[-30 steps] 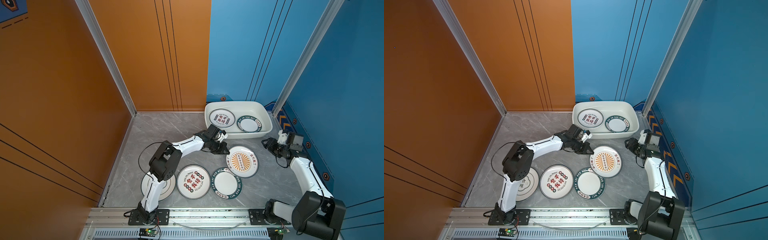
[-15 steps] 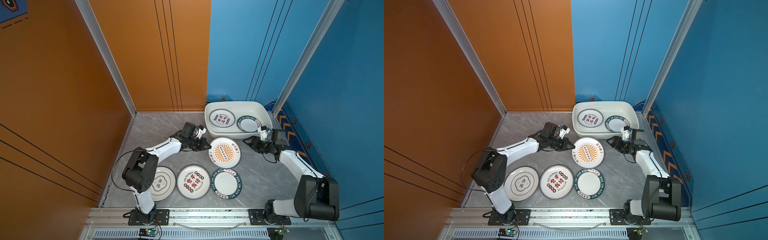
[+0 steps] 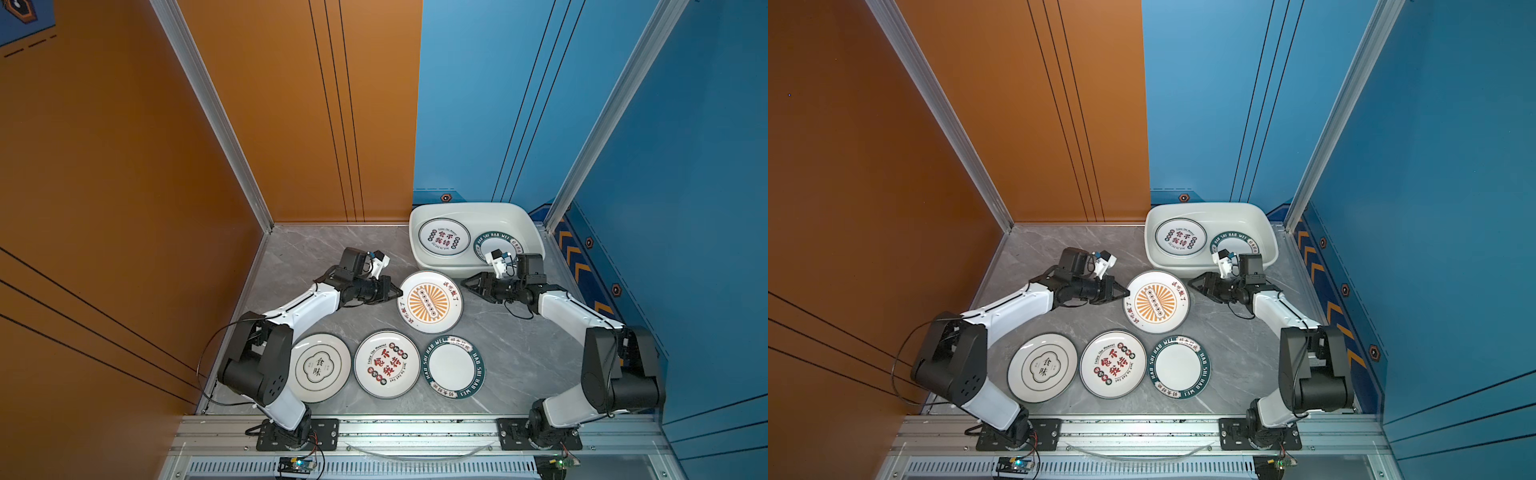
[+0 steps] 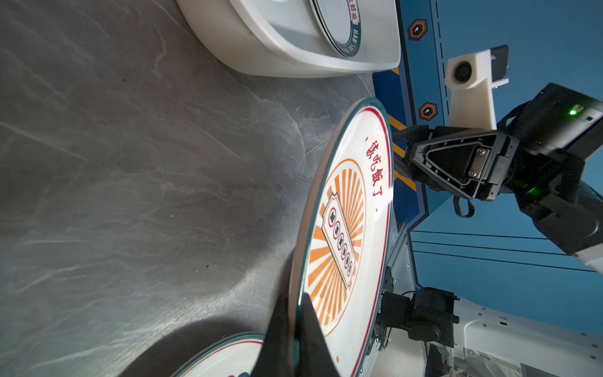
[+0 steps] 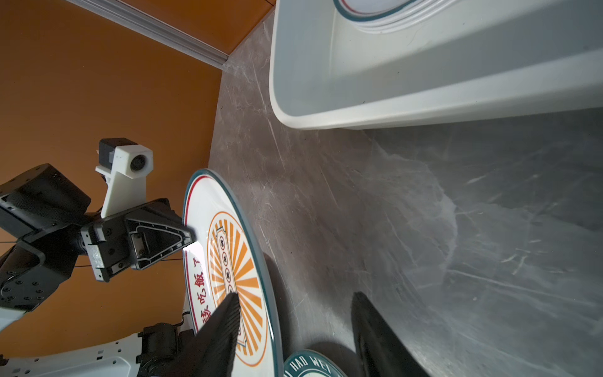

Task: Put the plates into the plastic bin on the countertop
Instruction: 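Slide the sunburst plate toward the bin with left gripper while right gripper approaches, then grasp the upright sunburst plate rim with right gripper beside the left gripper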

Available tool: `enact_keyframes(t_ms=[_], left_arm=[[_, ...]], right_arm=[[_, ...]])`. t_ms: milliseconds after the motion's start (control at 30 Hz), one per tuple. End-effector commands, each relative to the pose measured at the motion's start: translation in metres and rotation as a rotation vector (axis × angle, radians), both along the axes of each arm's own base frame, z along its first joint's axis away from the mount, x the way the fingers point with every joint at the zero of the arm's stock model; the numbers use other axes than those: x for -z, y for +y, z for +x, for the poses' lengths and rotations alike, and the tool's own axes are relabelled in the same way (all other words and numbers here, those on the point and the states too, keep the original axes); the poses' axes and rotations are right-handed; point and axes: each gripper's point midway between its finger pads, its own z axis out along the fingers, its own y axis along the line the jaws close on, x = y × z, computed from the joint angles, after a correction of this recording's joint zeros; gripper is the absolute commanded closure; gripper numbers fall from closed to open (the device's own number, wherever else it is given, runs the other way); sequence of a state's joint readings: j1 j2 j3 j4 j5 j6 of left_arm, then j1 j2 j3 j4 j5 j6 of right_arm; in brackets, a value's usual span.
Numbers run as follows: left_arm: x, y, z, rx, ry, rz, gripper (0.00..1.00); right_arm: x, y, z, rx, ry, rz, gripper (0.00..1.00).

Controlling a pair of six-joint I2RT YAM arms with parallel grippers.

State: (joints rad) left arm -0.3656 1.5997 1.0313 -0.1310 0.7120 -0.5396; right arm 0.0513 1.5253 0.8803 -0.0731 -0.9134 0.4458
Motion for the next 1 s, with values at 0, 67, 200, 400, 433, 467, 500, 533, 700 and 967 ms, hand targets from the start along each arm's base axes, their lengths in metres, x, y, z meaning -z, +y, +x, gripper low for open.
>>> enact_keyframes(t_ms=[0,67,200,400,433,467,500,533,700,967], left_arm=[[-0.011,0.007,-0.007,0.020,-0.027,-0.042,1.00],[-0.011,0.010,-0.007,0.012,-0.028,-0.047,1.00],[-0.012,0.013,-0.006,0.004,-0.028,-0.053,1.00],[-0.018,0.014,-0.006,0.001,-0.043,-0.064,1.00],[-0.020,0.014,-0.007,0.002,-0.046,-0.067,1.00],[-0.021,0.014,-0.007,0.001,-0.048,-0.067,1.00],[-0.021,0.015,-0.007,-0.001,-0.047,-0.066,1.00],[-0.022,0.016,-0.007,-0.002,-0.050,-0.067,1.00],[-0.020,0.018,-0.007,-0.008,-0.048,-0.066,1.00],[-0.018,0.022,-0.006,-0.020,-0.047,-0.066,1.00]], right_arm=[[-0.014,0.013,0.000,-0.073,-0.064,0.026,0.43],[-0.012,0.022,-0.006,-0.113,-0.062,0.021,0.44],[-0.010,0.035,-0.013,-0.165,-0.058,0.014,0.45],[0.003,0.047,-0.014,-0.192,-0.025,-0.005,0.46],[0.004,0.049,-0.015,-0.195,-0.023,-0.004,0.46],[0.004,0.051,-0.015,-0.200,-0.023,-0.002,0.47],[0.005,0.054,-0.015,-0.206,-0.021,0.000,0.47],[0.006,0.058,-0.016,-0.214,-0.020,0.003,0.47],[0.004,0.076,-0.019,-0.256,-0.013,0.071,0.59],[0.002,0.089,-0.024,-0.296,0.000,0.139,0.84]])
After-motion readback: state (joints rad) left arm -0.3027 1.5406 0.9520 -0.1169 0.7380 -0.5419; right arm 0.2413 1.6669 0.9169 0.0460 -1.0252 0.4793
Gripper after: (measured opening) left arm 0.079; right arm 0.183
